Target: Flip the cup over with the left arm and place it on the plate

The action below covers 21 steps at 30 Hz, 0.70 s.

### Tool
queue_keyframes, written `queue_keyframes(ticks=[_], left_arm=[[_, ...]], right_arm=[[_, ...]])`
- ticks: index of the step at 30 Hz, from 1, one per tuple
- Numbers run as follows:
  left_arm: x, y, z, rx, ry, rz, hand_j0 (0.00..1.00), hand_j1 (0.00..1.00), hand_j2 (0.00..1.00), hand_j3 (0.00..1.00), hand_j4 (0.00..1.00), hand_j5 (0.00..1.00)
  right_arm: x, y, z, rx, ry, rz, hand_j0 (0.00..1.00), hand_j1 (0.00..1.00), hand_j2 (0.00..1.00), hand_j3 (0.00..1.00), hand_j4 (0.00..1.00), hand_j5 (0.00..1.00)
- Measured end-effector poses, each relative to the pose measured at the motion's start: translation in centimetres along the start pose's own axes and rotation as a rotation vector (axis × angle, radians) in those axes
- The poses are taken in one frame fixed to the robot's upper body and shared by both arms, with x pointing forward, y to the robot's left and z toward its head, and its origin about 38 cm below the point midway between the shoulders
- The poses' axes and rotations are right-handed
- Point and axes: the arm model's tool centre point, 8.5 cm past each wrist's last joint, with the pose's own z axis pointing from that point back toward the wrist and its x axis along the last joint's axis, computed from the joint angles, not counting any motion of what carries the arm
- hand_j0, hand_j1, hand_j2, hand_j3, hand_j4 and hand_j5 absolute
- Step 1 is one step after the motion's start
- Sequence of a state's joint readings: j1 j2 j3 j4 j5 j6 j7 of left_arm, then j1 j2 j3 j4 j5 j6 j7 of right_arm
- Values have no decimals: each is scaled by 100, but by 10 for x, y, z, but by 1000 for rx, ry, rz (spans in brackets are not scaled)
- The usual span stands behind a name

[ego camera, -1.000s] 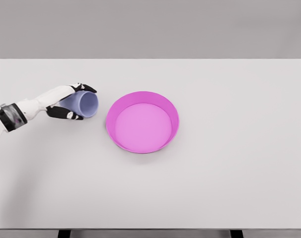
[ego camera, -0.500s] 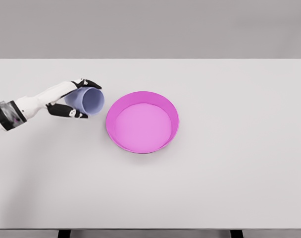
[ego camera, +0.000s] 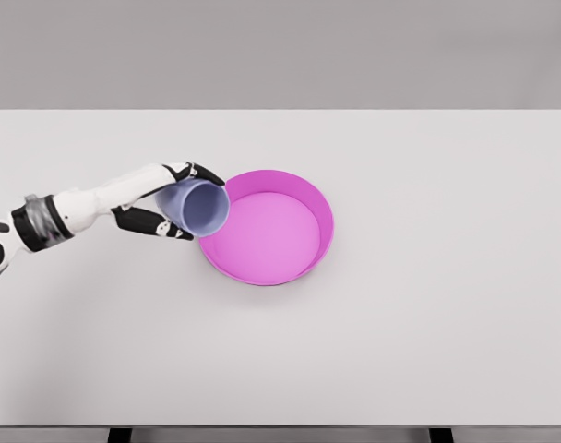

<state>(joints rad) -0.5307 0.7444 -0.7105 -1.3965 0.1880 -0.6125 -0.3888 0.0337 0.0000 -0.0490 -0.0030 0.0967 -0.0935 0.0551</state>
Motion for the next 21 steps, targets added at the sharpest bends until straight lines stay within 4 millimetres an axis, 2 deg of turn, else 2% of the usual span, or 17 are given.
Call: queue_keyframes(ticks=[4,11,21], left_arm=[[8,-10,-8,-27,-36,20,64,64,64,64,64,64],[12,-20,-19,-68,-58,32,65,65,65,65,65,65],[13,-17,-29,-96,-70,41,66,66,66,66,66,66]], right_arm=[[0,0,0,0,0,0,100,100,100,100,100,100],[0,0,0,0,0,0,100,100,100,100,100,100],[0,0,0,0,0,0,100,100,100,100,100,100]])
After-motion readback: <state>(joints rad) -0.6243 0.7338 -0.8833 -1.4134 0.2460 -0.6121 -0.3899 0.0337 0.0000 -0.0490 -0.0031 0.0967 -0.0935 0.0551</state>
